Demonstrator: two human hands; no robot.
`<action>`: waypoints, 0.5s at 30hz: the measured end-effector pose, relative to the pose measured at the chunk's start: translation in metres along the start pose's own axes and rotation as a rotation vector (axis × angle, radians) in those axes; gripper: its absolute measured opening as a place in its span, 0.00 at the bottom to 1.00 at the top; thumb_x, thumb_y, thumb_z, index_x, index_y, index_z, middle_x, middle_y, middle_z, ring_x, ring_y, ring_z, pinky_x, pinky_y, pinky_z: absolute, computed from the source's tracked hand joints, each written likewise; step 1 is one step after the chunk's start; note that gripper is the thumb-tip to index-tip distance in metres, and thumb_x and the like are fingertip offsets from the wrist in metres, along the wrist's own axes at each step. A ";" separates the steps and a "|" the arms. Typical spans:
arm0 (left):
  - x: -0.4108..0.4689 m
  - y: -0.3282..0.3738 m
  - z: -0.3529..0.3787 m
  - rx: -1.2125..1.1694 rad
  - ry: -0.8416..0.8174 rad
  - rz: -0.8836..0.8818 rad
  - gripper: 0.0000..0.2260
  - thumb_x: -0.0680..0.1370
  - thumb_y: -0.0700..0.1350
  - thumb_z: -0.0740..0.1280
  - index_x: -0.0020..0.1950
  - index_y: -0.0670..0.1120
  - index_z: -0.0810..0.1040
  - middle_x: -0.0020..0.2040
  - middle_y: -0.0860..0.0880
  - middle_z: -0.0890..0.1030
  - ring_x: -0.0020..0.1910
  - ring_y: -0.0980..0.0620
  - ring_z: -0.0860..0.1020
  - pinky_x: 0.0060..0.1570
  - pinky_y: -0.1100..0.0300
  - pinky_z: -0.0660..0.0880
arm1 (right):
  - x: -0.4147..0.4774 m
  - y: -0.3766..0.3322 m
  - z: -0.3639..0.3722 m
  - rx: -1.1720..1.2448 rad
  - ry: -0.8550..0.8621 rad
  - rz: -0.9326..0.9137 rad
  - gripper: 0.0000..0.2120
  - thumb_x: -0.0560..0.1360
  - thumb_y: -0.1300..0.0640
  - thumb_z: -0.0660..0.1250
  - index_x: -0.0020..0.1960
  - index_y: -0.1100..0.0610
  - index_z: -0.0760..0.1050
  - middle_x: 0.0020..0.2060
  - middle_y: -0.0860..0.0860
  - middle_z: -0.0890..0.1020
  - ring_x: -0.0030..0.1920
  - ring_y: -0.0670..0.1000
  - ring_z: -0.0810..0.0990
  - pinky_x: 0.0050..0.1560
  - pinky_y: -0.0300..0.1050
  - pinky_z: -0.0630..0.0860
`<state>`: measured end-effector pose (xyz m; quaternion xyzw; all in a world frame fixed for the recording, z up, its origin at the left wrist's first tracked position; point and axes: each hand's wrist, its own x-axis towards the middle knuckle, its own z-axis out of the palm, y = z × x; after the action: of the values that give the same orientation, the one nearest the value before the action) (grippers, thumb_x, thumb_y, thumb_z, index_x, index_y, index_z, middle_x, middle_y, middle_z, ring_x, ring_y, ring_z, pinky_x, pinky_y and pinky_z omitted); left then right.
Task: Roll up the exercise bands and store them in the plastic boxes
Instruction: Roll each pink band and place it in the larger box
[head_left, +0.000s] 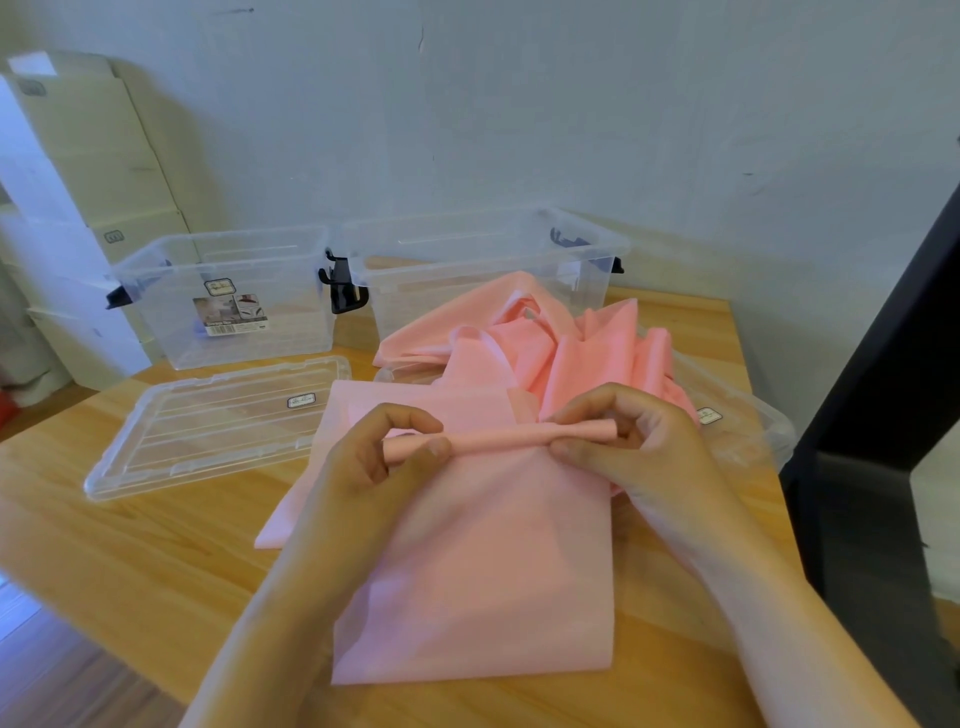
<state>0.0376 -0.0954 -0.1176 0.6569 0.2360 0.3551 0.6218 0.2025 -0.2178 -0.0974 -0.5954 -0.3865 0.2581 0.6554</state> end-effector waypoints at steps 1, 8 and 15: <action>0.001 0.001 0.000 -0.003 0.005 0.003 0.06 0.73 0.45 0.69 0.48 0.46 0.77 0.32 0.51 0.77 0.29 0.55 0.74 0.28 0.68 0.70 | 0.000 0.000 0.000 0.004 -0.008 0.006 0.10 0.68 0.73 0.71 0.43 0.61 0.78 0.32 0.44 0.81 0.33 0.39 0.77 0.31 0.28 0.69; 0.003 -0.001 -0.004 0.015 0.033 0.022 0.07 0.74 0.38 0.70 0.50 0.45 0.78 0.32 0.54 0.78 0.31 0.58 0.76 0.31 0.69 0.72 | 0.000 0.001 0.000 0.023 -0.020 0.079 0.07 0.67 0.66 0.73 0.45 0.61 0.81 0.33 0.46 0.82 0.34 0.40 0.78 0.31 0.29 0.70; 0.002 -0.002 -0.003 0.069 0.011 0.025 0.10 0.71 0.52 0.71 0.46 0.47 0.79 0.35 0.56 0.77 0.34 0.59 0.73 0.32 0.71 0.68 | -0.001 -0.001 0.002 0.000 -0.008 -0.001 0.07 0.67 0.70 0.73 0.43 0.62 0.80 0.34 0.46 0.83 0.34 0.40 0.79 0.32 0.29 0.71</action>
<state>0.0373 -0.0918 -0.1197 0.6789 0.2432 0.3582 0.5930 0.2004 -0.2181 -0.0971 -0.5943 -0.3894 0.2602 0.6538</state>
